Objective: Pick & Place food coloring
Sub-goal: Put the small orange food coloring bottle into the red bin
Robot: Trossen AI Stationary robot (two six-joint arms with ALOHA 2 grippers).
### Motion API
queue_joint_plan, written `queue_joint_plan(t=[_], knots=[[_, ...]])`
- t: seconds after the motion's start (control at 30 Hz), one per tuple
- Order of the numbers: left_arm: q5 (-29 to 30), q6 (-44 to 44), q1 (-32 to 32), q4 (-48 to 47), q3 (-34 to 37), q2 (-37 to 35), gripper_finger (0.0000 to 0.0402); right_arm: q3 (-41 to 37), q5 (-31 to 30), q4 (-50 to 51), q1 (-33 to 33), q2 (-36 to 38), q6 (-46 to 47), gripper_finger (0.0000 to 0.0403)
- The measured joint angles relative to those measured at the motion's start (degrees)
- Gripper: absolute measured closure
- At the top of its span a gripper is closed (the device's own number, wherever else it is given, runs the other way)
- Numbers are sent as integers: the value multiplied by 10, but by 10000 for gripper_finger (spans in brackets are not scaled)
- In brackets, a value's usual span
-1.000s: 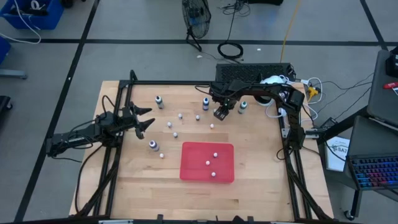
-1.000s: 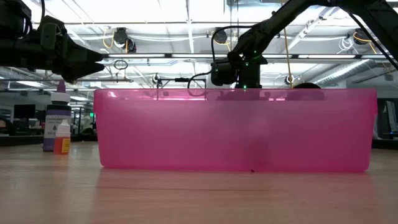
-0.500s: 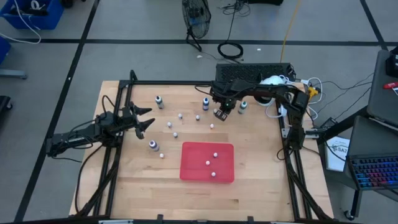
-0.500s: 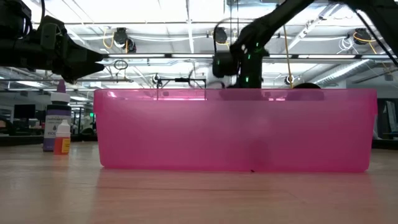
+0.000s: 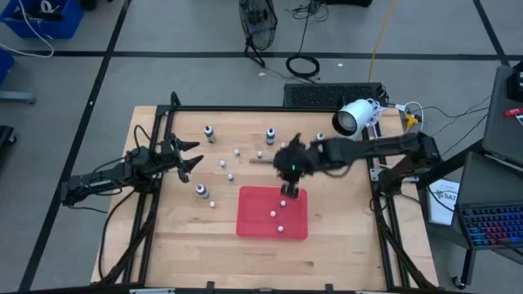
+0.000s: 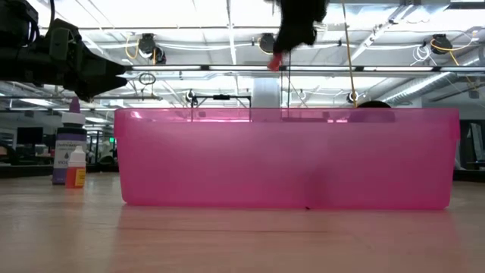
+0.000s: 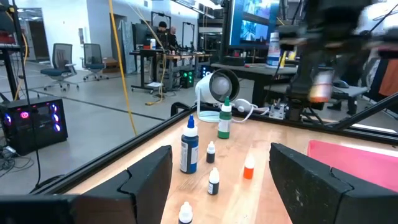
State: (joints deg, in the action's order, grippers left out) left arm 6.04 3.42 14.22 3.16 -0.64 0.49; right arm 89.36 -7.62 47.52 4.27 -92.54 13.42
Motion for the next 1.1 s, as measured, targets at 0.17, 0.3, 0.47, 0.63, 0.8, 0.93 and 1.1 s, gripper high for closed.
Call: queue_joint_plan(t=[0.17, 0.3, 0.47, 0.63, 0.8, 0.93, 1.1], knots=[[0, 0, 0, 0, 0, 0, 133, 105, -20, 51, 73, -75, 7, 354], [0, 0, 0, 0, 0, 0, 133, 224, -18, 133, 88, -170, -16, 354], [0, 0, 0, 0, 0, 0, 133, 287, 6, 190, 85, -255, -69, 354], [0, 0, 0, 0, 0, 0, 133, 252, 32, 182, 69, -296, -85, 354], [0, 0, 0, 0, 0, 0, 133, 177, 32, 118, 57, -304, -100, 354], [0, 0, 0, 0, 0, 0, 133, 132, 33, 94, 50, -305, -108, 354], [0, 0, 0, 0, 0, 0, 133, 93, 33, 61, 43, -304, -113, 354]])
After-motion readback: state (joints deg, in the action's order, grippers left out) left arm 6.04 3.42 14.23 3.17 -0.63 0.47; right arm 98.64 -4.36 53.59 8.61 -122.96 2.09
